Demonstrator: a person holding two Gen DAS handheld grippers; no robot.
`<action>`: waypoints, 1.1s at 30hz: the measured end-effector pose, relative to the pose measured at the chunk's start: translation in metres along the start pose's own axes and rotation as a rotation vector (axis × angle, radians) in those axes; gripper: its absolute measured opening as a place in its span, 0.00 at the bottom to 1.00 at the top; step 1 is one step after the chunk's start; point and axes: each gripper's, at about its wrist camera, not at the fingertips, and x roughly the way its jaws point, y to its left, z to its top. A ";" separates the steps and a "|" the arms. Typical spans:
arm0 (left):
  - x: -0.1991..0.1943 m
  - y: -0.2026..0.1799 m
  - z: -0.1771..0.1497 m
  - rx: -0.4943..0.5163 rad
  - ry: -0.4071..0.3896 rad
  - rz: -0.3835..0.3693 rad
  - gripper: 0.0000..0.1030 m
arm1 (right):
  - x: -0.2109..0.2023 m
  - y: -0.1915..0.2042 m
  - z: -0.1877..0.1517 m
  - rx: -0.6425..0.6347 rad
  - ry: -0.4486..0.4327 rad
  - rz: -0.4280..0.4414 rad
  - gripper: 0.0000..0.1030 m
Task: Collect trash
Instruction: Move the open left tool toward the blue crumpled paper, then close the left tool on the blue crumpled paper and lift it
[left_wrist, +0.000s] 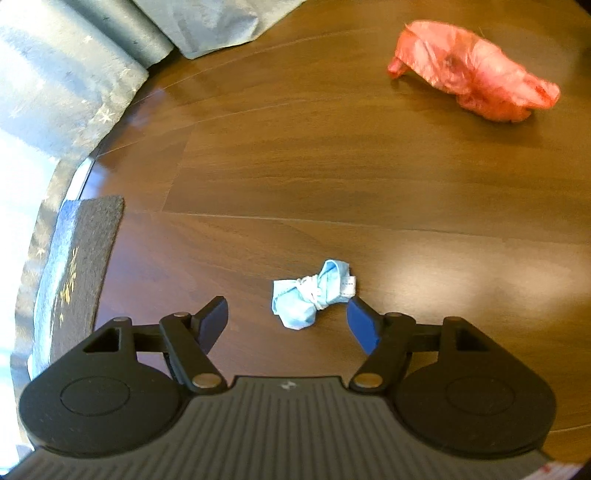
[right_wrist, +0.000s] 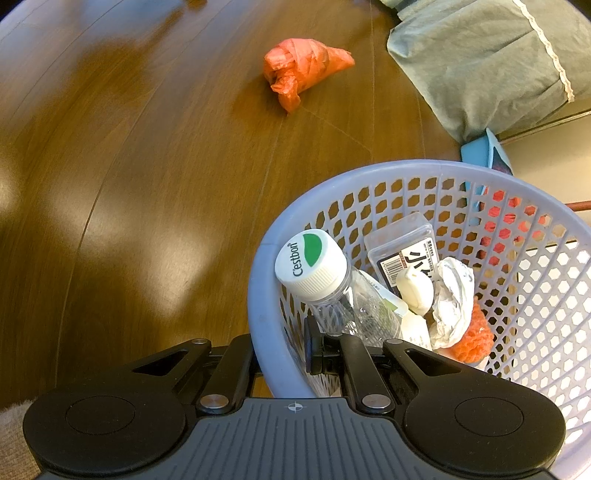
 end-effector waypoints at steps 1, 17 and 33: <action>0.003 -0.002 0.000 0.029 0.001 0.002 0.62 | 0.000 -0.001 0.000 0.002 -0.001 0.000 0.04; 0.006 -0.009 0.012 0.073 0.039 -0.083 0.16 | 0.003 0.002 -0.001 0.004 -0.006 -0.001 0.04; -0.092 -0.084 0.035 0.086 -0.122 -0.257 0.16 | 0.003 0.003 0.000 0.019 -0.014 -0.004 0.05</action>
